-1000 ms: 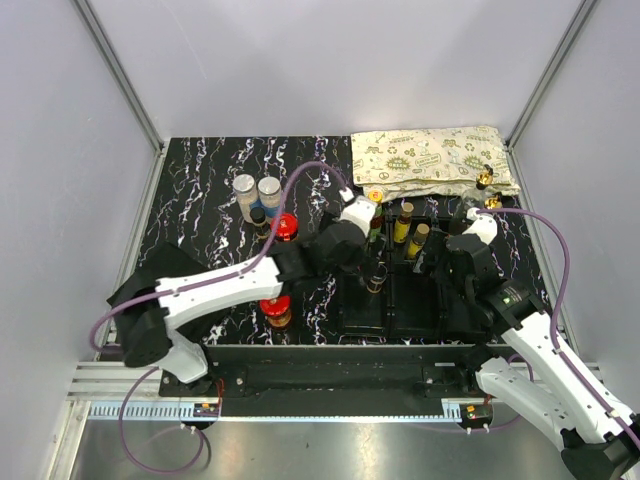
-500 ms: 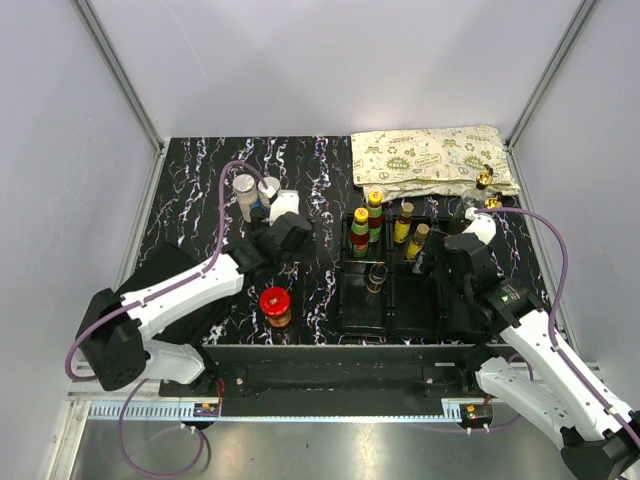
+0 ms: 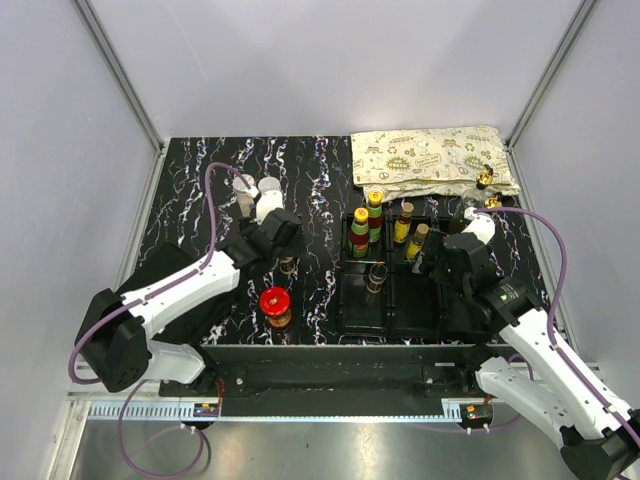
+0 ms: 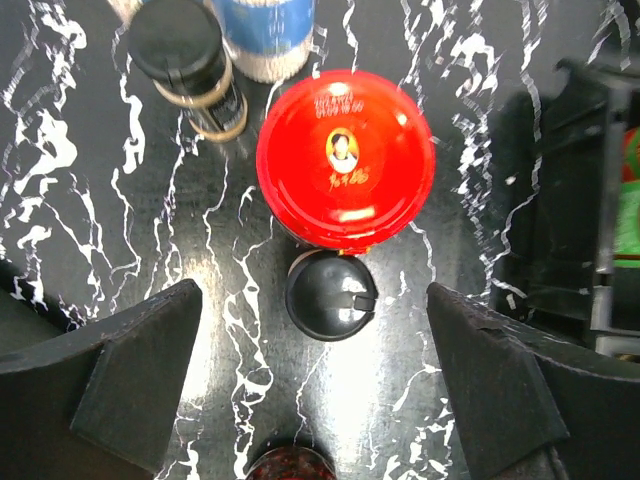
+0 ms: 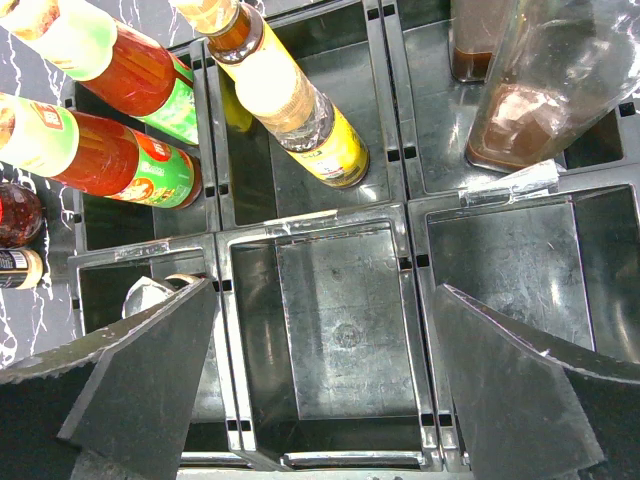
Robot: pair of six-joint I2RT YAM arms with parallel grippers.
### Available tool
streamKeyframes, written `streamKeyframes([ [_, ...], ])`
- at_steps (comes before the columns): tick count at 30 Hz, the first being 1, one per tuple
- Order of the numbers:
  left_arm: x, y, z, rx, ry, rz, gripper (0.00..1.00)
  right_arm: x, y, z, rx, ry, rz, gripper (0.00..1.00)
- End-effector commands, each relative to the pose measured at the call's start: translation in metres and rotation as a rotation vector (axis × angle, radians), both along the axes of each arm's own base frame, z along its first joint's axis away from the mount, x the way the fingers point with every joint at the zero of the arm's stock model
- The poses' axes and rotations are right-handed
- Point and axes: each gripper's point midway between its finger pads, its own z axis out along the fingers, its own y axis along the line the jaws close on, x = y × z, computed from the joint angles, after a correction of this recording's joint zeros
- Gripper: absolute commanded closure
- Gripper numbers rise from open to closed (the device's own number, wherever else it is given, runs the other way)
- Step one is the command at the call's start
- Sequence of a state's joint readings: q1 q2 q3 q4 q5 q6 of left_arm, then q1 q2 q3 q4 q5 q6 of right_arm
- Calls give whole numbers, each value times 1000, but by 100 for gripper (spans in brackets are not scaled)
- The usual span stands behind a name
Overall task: Organize the condiment bottles
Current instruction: Pick up the bottle from the center of the board.
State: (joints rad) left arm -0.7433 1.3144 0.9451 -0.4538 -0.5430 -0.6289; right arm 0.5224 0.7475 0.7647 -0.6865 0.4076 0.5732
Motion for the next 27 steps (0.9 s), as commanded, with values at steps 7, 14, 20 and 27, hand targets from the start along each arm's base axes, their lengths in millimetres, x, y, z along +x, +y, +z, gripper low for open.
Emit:
streamKeyframes([
  [7, 5, -13, -23, -42, 34, -18, 17, 7, -4, 12, 2, -34, -38, 0],
  [14, 6, -12, -33, -16, 50, -19, 27, 7, -4, 11, 2, -32, -36, 0],
  [20, 11, -12, -30, 0, 40, -20, 43, 7, -4, 10, 3, -33, -36, 0],
  [27, 12, -11, -27, 6, 32, -24, 72, 6, -4, 11, 4, -37, -38, 0],
])
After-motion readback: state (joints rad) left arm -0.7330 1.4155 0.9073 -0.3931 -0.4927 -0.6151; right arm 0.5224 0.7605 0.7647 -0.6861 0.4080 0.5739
